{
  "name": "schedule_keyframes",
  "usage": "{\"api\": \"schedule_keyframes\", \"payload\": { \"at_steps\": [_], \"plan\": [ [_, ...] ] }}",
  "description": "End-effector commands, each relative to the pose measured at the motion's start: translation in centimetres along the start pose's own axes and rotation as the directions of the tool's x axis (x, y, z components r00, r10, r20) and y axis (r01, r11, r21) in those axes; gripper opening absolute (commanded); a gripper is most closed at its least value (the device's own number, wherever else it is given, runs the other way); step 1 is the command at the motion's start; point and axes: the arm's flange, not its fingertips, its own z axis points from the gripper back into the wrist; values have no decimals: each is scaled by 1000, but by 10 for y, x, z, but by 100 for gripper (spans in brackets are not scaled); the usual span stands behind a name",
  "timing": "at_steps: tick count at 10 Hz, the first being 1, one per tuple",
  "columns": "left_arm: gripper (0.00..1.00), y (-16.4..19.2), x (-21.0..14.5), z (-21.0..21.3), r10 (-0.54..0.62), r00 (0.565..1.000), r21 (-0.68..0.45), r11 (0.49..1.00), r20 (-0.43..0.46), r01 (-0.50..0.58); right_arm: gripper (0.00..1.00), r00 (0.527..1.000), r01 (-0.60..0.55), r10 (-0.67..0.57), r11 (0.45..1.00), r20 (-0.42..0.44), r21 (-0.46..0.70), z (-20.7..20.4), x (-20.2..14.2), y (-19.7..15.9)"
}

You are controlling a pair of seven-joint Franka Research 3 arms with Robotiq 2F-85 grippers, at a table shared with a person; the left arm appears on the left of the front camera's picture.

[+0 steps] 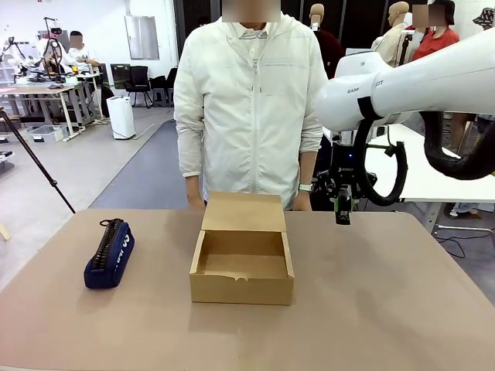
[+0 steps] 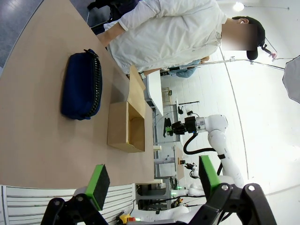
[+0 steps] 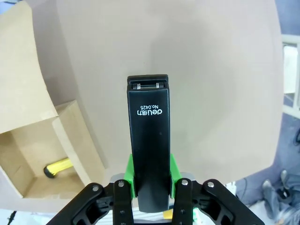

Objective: Pack the items into the box.
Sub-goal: Pick up the item indicated by the person and place it inside the Mailer Box.

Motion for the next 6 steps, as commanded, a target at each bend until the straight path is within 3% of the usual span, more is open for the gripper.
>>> {"api": "schedule_keyframes", "payload": {
  "at_steps": [1, 4, 5, 6],
  "plan": [
    [100, 0, 0, 2, -14, 1000, -23, 1000, 8, 14, 0, 1000, 7, -7, 1000, -4, -3, -5, -1, 5],
    [100, 0, 0, 2, -14, 1000, -23, 1000, 8, 14, 0, 1000, -3, 3, 1000, -10, -5, -6, 0, 3],
    [100, 0, 0, 2, -14, 1000, -23, 1000, 8, 14, 0, 987, -128, 130, 992, 96, -18, 0, -14, 34],
    [100, 0, 0, 2, -14, 1000, -23, 1000, 8, 14, 0, 943, -297, 297, 955, 148, -20, 6, -28, 74]
  ]
}}
